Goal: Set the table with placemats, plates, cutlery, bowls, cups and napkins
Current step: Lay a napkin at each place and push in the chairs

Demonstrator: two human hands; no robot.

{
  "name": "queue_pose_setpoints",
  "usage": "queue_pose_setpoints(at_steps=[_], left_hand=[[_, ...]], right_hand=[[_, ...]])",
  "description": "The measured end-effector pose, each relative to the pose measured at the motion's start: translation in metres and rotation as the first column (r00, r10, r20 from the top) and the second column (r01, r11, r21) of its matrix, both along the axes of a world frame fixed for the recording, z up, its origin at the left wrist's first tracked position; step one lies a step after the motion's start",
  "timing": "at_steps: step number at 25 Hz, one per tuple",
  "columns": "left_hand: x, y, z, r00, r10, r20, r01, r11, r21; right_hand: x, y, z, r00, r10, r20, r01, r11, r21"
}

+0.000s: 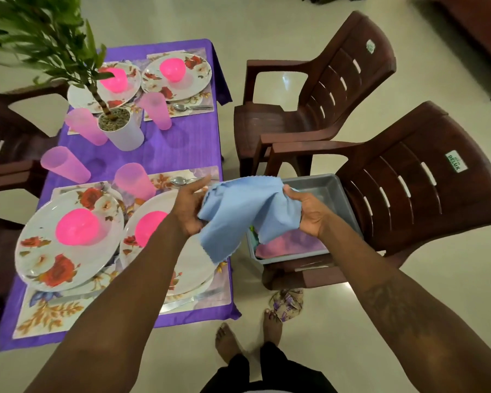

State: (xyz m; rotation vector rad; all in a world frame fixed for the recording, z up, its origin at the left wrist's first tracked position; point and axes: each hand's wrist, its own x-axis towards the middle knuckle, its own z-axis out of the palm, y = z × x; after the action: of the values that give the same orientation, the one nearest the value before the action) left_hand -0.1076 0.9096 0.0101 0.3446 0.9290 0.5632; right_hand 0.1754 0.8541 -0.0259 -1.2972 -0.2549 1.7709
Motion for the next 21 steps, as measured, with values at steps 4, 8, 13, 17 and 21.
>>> queue_pose_setpoints(at_steps=[4,8,13,17,21], left_hand=[[-0.009,-0.013,-0.023,0.999,-0.015,0.040,0.016,0.999,-0.037],[-0.016,-0.006,-0.035,0.976,0.082,-0.201,-0.078,0.997,0.027],[-0.023,0.010,-0.031,0.839,0.221,-0.497,-0.052,0.942,0.332],[-0.028,0.012,-0.017,0.837,0.156,-0.524,0.110,0.891,0.440],[-0.045,0.022,-0.013,0.736,0.097,-0.670,0.344,0.798,0.494]], right_hand=[[-0.006,0.003,0.006,0.994,-0.075,0.076,0.076,0.997,-0.009],[0.005,0.001,0.005,0.961,-0.018,0.278,0.015,1.000,0.011],[0.011,-0.002,-0.002,0.879,-0.042,0.475,-0.022,0.992,0.128],[0.021,-0.006,0.001,0.888,-0.006,0.460,-0.095,0.976,0.197],[0.032,-0.005,0.010,0.854,0.048,0.519,-0.184,0.960,0.213]])
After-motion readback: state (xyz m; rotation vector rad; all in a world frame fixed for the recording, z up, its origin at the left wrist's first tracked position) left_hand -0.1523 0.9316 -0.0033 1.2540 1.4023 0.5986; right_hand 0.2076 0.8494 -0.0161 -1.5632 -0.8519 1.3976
